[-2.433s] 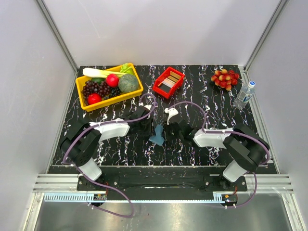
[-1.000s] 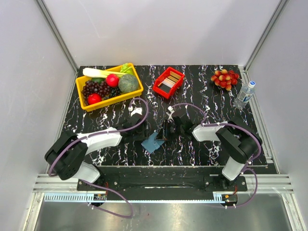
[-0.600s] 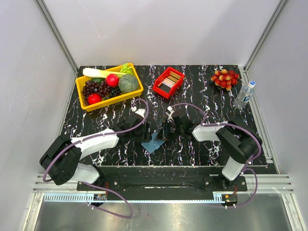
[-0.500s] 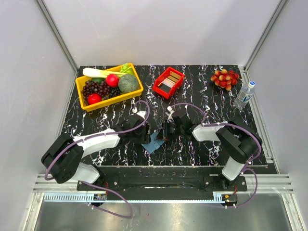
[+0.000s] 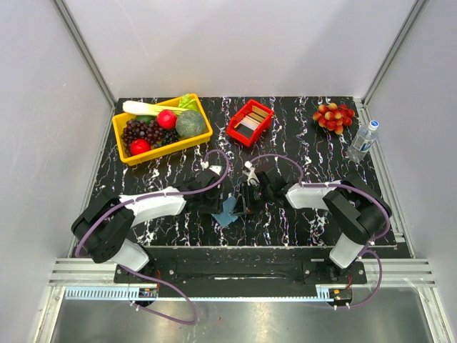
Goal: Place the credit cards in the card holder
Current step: Open the card holder at the center of the board.
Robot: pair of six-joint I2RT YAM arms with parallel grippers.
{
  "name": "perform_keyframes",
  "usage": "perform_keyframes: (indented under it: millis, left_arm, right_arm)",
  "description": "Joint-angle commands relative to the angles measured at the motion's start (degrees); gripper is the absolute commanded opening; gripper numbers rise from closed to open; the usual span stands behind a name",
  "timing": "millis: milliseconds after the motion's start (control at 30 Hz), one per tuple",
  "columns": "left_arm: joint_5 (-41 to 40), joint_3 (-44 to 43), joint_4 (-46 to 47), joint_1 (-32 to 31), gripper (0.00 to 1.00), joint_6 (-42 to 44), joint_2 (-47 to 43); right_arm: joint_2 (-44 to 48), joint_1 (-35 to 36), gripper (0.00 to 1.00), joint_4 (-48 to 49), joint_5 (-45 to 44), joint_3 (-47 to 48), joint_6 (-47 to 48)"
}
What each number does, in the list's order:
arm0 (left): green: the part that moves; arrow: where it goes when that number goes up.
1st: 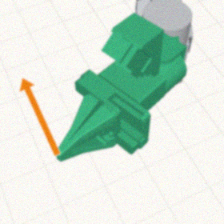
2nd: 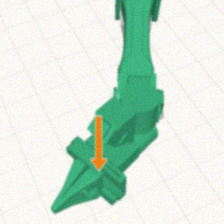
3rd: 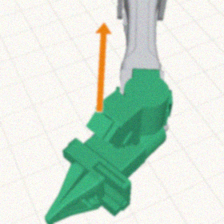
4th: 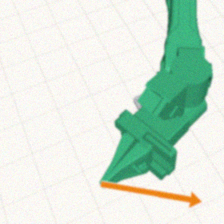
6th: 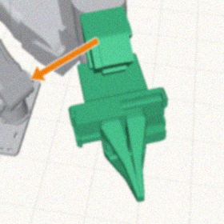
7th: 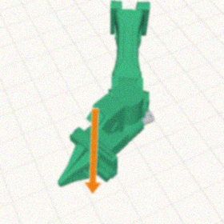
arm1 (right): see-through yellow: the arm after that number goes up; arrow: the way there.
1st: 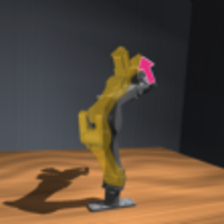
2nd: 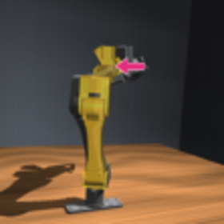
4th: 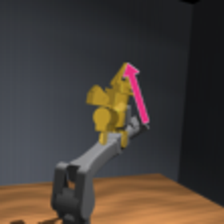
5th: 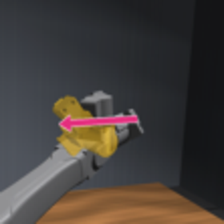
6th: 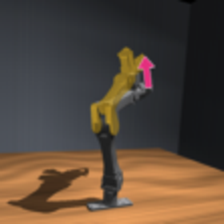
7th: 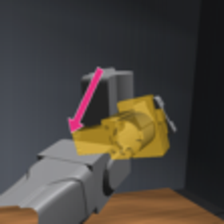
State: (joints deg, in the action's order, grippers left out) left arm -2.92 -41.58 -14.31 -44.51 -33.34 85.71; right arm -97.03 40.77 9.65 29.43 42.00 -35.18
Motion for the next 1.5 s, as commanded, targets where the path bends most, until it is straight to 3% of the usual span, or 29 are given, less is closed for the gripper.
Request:
perform_keyframes:
  millis: [0,200,367,600,867,933,1000,1067,1300,1467]
  left_arm:
    - [-3.67,1.42,-0.9,-1.54,0.34,-2.78,4.2]
    - [-4.11,2.38,0.94,-2.6,0.31,-6.03,4.29]
    - [-3.67,3.44,2.61,-3.48,0.28,-8.05,4.37]
    - [-3.15,3.96,3.76,-4.44,0.26,-9.02,4.81]
    - [-3.5,3.88,4.11,-4.79,0.25,-9.9,4.9]
    - [-3.24,3.88,4.37,-4.79,0.24,-9.99,4.9]
    - [-3.15,3.7,4.37,-4.79,0.23,-9.9,4.99]
    - [-3.15,3.53,4.46,-4.88,0.22,-9.81,5.34]
    - [-3.67,3.09,4.64,-4.8,0.18,-11.56,7.71]
    - [-4.38,3.0,4.64,-4.88,0.16,-13.32,10.0]
  right_arm:
    - [0.36,-0.08,0.35,-5.61,3.61,1.77,0.03]
    - [-4.12,0.09,0.33,-3.24,4.4,2.56,-4.36]
    - [-6.23,0.09,0.33,7.73,5.63,-0.16,-10.6]
    - [-9.05,0.18,0.3,15.67,9.24,-0.69,-14.3]
    - [-10.45,0.71,0.31,3.38,4.42,2.73,-7.9]
    - [-11.68,0.97,0.27,2.39,3.88,2.74,-6.93]
    - [-12.74,1.15,0.17,3.35,3.88,2.48,-6.13]
    - [-13.18,1.41,0.0,5.45,3.01,1.95,-5.17]
    - [-6.69,4.04,0.0,17.84,-1.38,-4.11,0.71]
    - [-4.3,5.1,0.0,26.55,1.58,-7.8,5.55]
